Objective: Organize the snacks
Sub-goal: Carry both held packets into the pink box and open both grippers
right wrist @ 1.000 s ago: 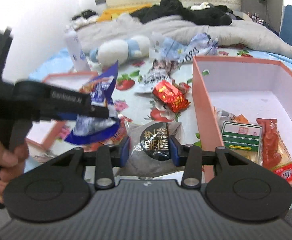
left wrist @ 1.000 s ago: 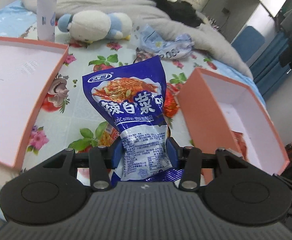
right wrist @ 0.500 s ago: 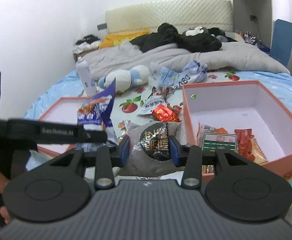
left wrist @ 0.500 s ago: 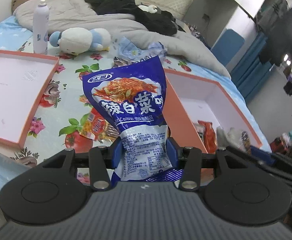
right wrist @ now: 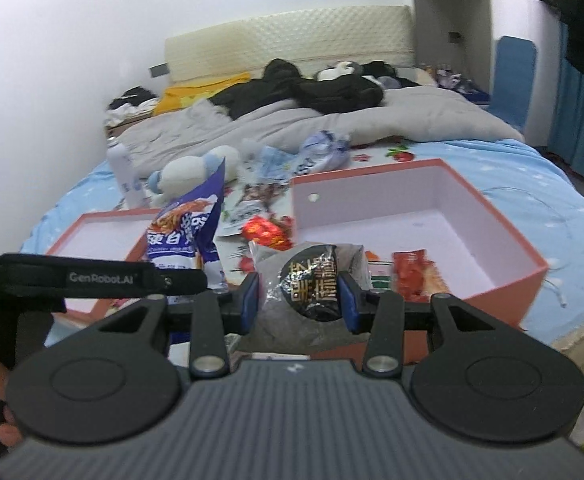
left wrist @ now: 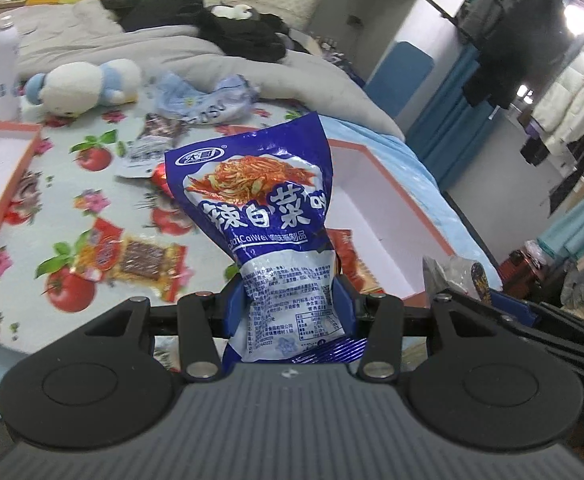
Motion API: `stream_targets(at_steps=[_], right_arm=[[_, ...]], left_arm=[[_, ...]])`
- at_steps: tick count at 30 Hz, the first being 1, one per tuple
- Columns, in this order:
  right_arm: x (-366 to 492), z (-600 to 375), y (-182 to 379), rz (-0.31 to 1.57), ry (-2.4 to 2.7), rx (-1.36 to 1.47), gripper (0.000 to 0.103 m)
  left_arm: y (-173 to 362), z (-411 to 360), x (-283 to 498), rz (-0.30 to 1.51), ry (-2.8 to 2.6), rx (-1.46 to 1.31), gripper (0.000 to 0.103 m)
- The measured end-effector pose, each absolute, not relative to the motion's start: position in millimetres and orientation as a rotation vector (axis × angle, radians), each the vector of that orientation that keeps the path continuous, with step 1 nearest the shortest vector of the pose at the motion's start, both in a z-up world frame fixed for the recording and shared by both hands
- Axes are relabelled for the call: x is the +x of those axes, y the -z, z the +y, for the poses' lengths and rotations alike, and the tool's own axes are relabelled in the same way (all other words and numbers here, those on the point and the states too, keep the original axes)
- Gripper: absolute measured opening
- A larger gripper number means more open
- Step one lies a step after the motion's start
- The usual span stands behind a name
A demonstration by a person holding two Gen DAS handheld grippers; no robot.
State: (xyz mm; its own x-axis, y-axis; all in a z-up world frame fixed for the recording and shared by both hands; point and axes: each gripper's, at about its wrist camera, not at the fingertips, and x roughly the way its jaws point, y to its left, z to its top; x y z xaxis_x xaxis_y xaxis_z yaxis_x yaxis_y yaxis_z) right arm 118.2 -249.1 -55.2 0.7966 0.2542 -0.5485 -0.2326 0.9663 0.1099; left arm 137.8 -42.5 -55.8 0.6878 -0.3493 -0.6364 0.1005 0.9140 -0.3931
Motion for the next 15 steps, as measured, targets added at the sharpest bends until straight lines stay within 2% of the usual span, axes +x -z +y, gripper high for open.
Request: stream_targets(at_steps=[15], right_arm=[[169,-306,74,0.65,-0.151,0.079,0.044]], left_arm=[[78,-109,223,0.865,0.349,-0.299,0.052]])
